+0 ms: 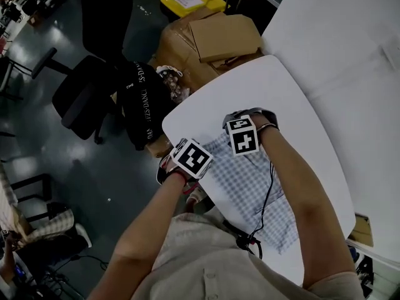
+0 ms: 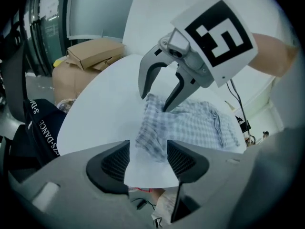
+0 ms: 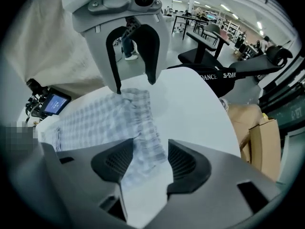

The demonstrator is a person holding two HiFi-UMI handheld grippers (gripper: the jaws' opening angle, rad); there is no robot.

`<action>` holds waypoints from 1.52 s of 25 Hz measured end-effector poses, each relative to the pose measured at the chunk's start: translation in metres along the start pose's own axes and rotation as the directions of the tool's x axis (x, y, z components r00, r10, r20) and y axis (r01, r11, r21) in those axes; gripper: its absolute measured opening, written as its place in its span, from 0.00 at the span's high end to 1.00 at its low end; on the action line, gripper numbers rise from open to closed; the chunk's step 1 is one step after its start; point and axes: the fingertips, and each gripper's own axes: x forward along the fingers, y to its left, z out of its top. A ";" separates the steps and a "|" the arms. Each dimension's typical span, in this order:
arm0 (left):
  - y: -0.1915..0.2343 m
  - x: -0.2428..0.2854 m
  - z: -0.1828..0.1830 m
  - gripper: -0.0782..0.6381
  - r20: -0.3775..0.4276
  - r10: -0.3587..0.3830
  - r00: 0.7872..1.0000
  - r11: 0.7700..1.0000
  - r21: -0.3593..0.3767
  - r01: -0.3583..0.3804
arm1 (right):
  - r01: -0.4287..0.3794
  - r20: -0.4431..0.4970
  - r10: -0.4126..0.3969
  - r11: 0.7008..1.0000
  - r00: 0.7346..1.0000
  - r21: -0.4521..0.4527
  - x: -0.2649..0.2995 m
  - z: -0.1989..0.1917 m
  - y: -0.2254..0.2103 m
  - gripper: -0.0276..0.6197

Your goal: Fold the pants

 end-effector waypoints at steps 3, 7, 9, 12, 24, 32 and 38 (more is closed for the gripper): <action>0.006 0.012 -0.007 0.56 -0.020 -0.008 1.000 0.999 -0.039 0.007 | -0.044 -0.032 0.044 0.999 0.999 -0.009 0.011 -0.004 -0.003 0.59; -0.002 0.024 -0.007 0.56 -0.008 -0.020 1.000 0.999 -0.042 0.020 | -0.075 -0.064 0.074 0.997 0.995 -0.019 0.021 -0.005 -0.002 0.60; -0.005 0.030 -0.011 0.56 -0.019 -0.010 1.000 0.999 -0.043 0.009 | -0.081 -0.075 0.080 0.996 0.994 -0.021 0.025 -0.006 -0.001 0.64; -0.005 0.037 -0.014 0.63 0.005 -0.009 1.000 0.996 -0.089 0.009 | -0.085 -0.071 0.084 0.996 0.994 -0.012 0.025 -0.008 0.002 0.70; -0.053 0.001 0.005 0.81 0.119 -0.082 0.990 0.993 -0.071 0.091 | 0.149 0.054 -0.150 0.989 0.987 0.008 -0.032 -0.020 0.031 0.83; -0.144 -0.023 0.026 0.81 0.157 -0.105 0.982 0.993 0.060 0.097 | 0.286 0.065 -0.292 0.954 0.954 0.088 -0.085 -0.051 0.101 0.83; -0.234 -0.032 0.018 0.81 0.172 -0.141 0.975 0.980 0.166 0.112 | 0.376 0.078 -0.391 0.914 0.917 0.154 -0.122 -0.074 0.192 0.83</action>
